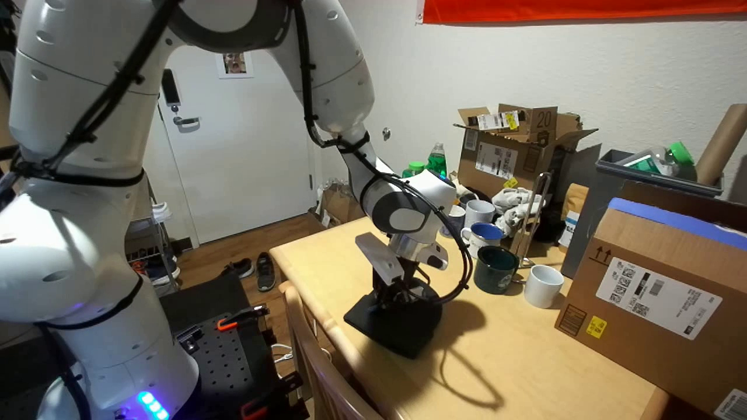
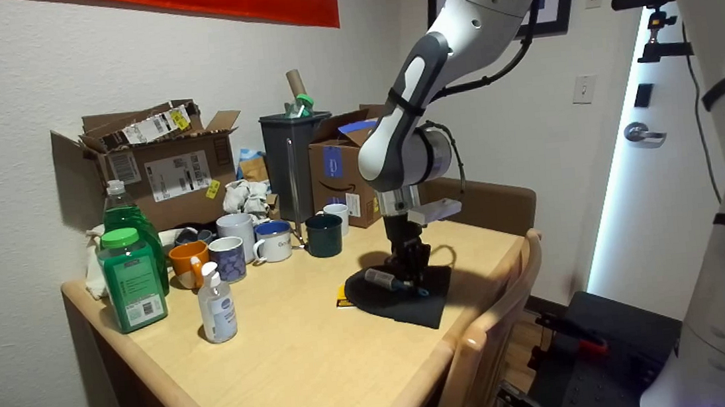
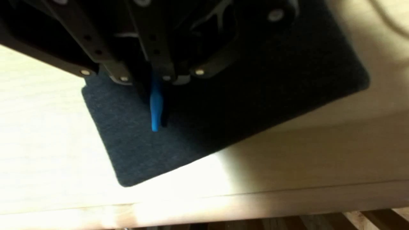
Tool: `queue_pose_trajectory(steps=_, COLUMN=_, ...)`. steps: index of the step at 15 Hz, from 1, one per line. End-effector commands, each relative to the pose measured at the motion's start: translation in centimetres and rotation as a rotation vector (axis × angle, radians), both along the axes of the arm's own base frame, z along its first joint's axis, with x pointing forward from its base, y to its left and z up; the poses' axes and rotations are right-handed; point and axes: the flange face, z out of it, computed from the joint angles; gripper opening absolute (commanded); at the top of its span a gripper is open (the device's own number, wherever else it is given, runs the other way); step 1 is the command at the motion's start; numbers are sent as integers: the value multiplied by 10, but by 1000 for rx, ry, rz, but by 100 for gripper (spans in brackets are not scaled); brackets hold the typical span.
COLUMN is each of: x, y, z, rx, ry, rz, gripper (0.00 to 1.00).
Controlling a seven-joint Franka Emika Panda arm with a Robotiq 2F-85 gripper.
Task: Roll the lint roller on the beanie
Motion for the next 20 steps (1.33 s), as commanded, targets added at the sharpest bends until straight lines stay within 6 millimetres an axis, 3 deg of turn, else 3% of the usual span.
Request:
queue_pose_trajectory(steps=1, x=8, y=32, z=14, rx=12, ry=32, rz=-12, gripper=3)
queue_pose_trajectory(steps=13, x=21, y=79, z=4, rx=53, ry=30, rz=10, gripper=3)
queue_pose_trajectory(steps=20, x=16, y=54, z=-2, rx=76, ry=21, rz=-69, gripper=3)
